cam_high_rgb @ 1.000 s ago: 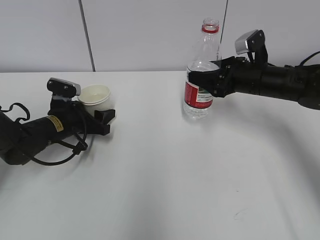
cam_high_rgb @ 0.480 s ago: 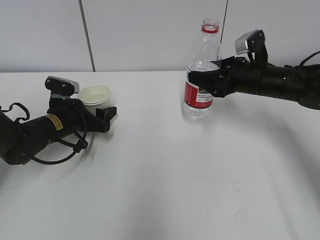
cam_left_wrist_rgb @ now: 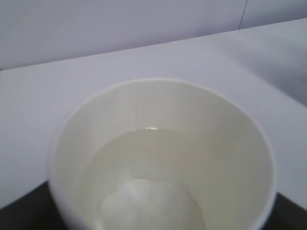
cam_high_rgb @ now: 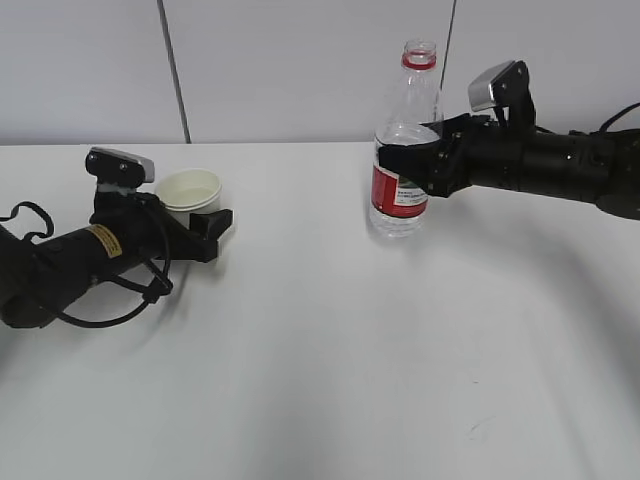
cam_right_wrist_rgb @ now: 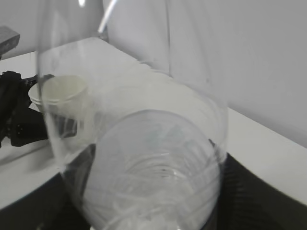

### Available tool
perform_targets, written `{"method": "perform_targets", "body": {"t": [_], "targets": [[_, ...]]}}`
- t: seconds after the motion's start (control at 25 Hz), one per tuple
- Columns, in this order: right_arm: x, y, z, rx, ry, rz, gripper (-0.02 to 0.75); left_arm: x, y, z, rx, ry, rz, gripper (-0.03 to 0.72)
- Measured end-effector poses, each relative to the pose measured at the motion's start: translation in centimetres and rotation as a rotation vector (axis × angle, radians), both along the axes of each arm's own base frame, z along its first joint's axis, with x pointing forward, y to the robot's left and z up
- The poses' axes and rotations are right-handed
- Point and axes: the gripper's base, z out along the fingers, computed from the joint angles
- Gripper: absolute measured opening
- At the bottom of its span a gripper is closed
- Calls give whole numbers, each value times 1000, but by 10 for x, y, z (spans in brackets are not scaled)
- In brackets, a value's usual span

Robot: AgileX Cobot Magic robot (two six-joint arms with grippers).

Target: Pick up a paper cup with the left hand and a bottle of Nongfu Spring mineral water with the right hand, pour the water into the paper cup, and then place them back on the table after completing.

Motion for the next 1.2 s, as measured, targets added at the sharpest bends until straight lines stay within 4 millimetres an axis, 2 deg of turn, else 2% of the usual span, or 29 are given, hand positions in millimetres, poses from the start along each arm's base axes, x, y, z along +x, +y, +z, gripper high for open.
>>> {"method": "perform_targets", "body": {"t": [0.32, 0.68, 1.08, 1.2], "targets": [[1, -1, -5, -19, 7, -11, 471, -6, 1, 1, 2, 11, 0, 526], [3, -1, -30, -18, 68, -17, 471, -6, 1, 1, 3, 10, 0, 526], [4, -1, -32, 4, 64, -17, 470, -6, 1, 2, 1, 6, -1, 532], [4, -1, -32, 4, 64, -17, 470, -6, 1, 3, -7, 0, 6, 566]]}}
